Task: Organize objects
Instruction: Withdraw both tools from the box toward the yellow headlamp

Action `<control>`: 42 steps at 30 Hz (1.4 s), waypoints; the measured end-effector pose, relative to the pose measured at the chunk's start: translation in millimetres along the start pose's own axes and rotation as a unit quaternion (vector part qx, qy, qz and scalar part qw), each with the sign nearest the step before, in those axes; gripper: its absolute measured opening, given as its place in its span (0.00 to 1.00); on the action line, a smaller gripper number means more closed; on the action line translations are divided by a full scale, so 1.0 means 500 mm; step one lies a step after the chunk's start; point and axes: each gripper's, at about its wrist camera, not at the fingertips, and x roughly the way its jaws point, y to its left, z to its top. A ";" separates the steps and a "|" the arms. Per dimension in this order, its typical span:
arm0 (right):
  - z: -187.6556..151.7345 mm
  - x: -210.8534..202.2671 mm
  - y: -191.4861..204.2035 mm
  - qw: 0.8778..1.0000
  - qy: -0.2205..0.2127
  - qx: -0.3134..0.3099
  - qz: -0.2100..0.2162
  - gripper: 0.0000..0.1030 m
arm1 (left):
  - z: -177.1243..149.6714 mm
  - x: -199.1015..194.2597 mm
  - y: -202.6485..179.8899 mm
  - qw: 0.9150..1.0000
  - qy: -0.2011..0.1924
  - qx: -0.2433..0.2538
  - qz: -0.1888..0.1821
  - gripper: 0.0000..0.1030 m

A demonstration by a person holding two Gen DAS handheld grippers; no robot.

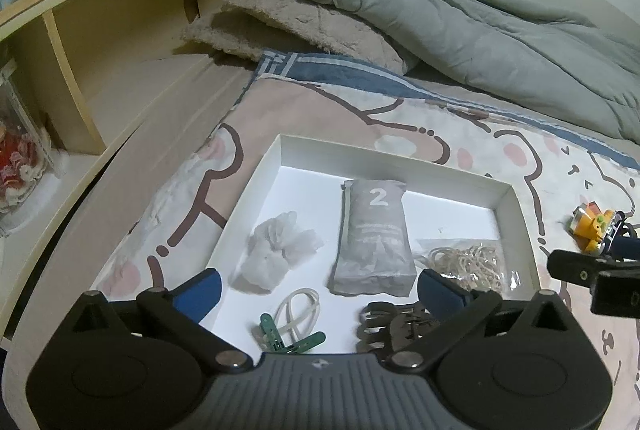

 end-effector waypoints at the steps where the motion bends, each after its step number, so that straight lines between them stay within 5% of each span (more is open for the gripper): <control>1: -0.001 -0.003 -0.003 1.000 -0.003 -0.004 -0.004 1.00 | 0.001 0.000 -0.003 1.000 0.000 0.001 -0.001 1.00; 18: 0.001 -0.042 -0.097 0.999 -0.032 0.005 -0.024 1.00 | 0.020 0.007 -0.083 1.000 -0.008 0.021 -0.013 1.00; 42: -0.039 -0.140 -0.345 0.990 -0.056 0.075 -0.105 1.00 | 0.049 0.002 -0.314 0.994 -0.033 0.075 -0.072 1.00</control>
